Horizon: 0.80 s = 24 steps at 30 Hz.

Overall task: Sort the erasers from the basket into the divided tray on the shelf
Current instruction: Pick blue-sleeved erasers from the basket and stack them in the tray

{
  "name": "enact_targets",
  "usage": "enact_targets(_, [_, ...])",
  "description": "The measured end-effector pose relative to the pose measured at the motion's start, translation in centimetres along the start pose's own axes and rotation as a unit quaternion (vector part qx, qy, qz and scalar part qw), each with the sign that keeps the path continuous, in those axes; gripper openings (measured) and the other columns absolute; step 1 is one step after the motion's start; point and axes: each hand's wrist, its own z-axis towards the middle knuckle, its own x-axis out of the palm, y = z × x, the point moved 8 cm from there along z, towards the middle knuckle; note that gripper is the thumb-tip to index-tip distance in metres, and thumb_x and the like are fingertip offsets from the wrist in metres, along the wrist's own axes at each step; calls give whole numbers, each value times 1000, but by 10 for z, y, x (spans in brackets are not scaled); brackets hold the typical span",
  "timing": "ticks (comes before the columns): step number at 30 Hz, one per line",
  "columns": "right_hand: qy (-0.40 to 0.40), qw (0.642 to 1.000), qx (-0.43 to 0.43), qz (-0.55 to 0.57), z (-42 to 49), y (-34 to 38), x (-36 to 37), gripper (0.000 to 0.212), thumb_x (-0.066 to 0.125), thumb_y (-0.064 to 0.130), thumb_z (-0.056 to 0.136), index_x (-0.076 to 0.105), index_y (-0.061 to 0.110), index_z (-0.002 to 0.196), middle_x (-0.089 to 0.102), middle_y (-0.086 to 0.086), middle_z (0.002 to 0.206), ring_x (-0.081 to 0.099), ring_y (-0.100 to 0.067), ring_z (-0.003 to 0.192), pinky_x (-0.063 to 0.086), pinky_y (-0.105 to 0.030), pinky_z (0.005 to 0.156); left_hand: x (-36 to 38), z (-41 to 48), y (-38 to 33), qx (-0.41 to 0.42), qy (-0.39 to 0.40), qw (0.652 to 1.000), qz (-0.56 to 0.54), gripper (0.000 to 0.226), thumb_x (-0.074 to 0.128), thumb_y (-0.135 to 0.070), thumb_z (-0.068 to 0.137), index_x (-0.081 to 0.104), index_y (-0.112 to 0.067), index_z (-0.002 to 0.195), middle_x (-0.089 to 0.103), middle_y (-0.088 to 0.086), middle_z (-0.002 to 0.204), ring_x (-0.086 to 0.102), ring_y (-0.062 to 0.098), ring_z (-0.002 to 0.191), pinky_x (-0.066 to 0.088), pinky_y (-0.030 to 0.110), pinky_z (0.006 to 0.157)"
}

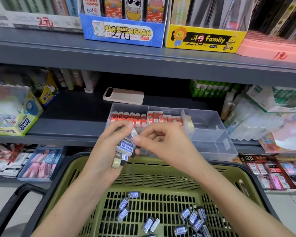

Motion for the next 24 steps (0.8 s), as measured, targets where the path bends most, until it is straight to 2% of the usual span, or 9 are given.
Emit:
enact_targets(2, [-3, 1000, -5, -9, -2, 0, 5, 20, 70, 36, 78, 66, 16, 80, 70, -1, 70, 64, -12, 64, 55, -31, 64, -2, -1, 0, 6, -11, 1000, 27, 15, 69, -27, 72, 66, -17, 83, 61, 4, 71, 60, 16, 58, 51, 26, 49])
enact_targets(5, [7, 1000, 2, -20, -5, -3, 10, 8, 66, 27, 83, 64, 23, 77, 69, 6, 69, 63, -11, 64, 54, -28, 59, -2, -3, -1, 18, -10, 999, 38, 23, 72, -29, 66, 65, -14, 83, 62, 6, 71, 60, 17, 56, 50, 26, 46])
enact_targets(9, [-62, 997, 19, -35, 4, -18, -29, 22, 58, 12, 89, 65, 29, 77, 62, 8, 63, 60, -14, 58, 53, -41, 61, 0, -1, 1, 2, -7, 1000, -7, 16, 70, -23, 69, 69, -12, 81, 67, 12, 79, 65, 22, 66, 45, 26, 42])
enact_targets(11, [-82, 990, 39, -108, 12, -34, -49, 16, 59, 11, 89, 71, 21, 87, 60, 12, 63, 56, -9, 56, 54, -41, 68, -2, 2, 2, -20, -20, 998, -56, 5, 69, -20, 68, 72, -16, 69, 67, 12, 75, 66, 25, 67, 45, 25, 40])
enact_targets(13, [-70, 977, 62, -194, 19, -51, -52, 13, 61, 12, 88, 70, 14, 96, 56, 15, 62, 56, -7, 57, 55, -37, 74, -3, 4, 2, -44, -30, 993, -103, 6, 69, -18, 66, 72, -17, 62, 67, 12, 73, 66, 26, 66, 44, 24, 39])
enact_targets(16, [-59, 959, 65, -268, 27, -64, -42, 2, 63, 11, 85, 65, 11, 86, 57, 3, 68, 62, -22, 79, 51, -39, 80, -5, 7, 2, -60, -33, 988, -139, 6, 69, -17, 66, 71, -14, 62, 66, 13, 72, 66, 27, 67, 44, 23, 38])
enact_targets(18, [-68, 950, 58, -298, 30, -66, -40, 6, 64, 11, 84, 66, 7, 81, 57, -1, 67, 60, -25, 92, 48, -38, 83, -7, 7, 2, -63, -27, 986, -149, 4, 69, -16, 65, 71, -12, 66, 66, 13, 73, 66, 27, 67, 44, 23, 38])
enact_targets(21, [-80, 953, 61, -284, 34, -67, -39, 9, 65, 10, 84, 71, 5, 81, 54, 3, 62, 63, -25, 83, 50, -39, 83, -11, 5, 4, -67, -16, 985, -159, 7, 67, -15, 67, 69, -11, 73, 65, 13, 74, 65, 26, 68, 44, 22, 38])
enact_targets(24, [-53, 938, 82, -332, 43, -74, -32, 15, 59, 11, 85, 72, 5, 78, 66, -9, 69, 62, -25, 80, 46, -40, 91, -17, 4, 7, -76, -14, 983, -169, 12, 66, -14, 68, 66, -11, 79, 64, 14, 77, 65, 27, 68, 44, 22, 38])
